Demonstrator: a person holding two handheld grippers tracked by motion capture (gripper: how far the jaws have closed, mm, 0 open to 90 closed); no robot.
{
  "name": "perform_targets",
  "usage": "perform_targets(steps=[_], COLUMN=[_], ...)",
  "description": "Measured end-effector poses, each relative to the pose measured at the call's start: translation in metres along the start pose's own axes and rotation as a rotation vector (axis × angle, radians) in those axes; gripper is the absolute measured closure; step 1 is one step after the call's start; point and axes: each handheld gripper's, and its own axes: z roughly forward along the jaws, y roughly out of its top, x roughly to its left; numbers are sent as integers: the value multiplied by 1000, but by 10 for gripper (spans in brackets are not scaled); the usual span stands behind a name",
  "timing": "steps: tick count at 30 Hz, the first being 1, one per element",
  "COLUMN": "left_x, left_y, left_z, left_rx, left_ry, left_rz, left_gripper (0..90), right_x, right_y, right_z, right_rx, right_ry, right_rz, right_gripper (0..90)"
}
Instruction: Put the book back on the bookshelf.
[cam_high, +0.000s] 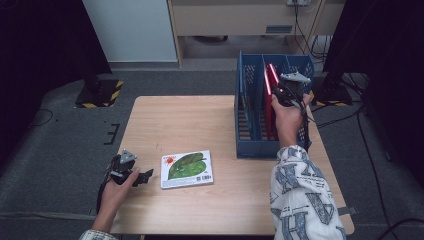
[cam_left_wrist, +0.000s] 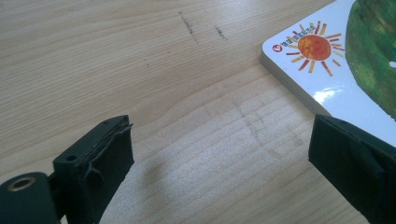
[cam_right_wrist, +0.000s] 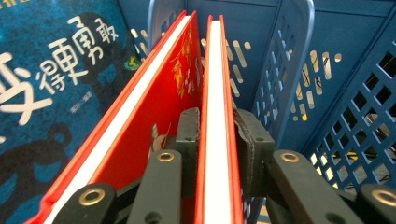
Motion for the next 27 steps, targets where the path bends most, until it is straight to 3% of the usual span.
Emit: perform_targets(steps=[7, 22, 27], left_x=[1, -1, 0], left_y=[0, 0, 0], left_z=[0, 1, -1], left_rx=[-5, 1, -5], left_ry=[0, -3, -1], left_rz=[-5, -2, -5], left_gripper=[57, 57, 57], right_x=[-2, 2, 5], right_y=[-8, -17, -22], right_z=[-14, -28, -33], right_rx=[13, 23, 25], right_ry=[1, 26, 26], right_rz=[-22, 0, -17], right_gripper=[714, 704, 745])
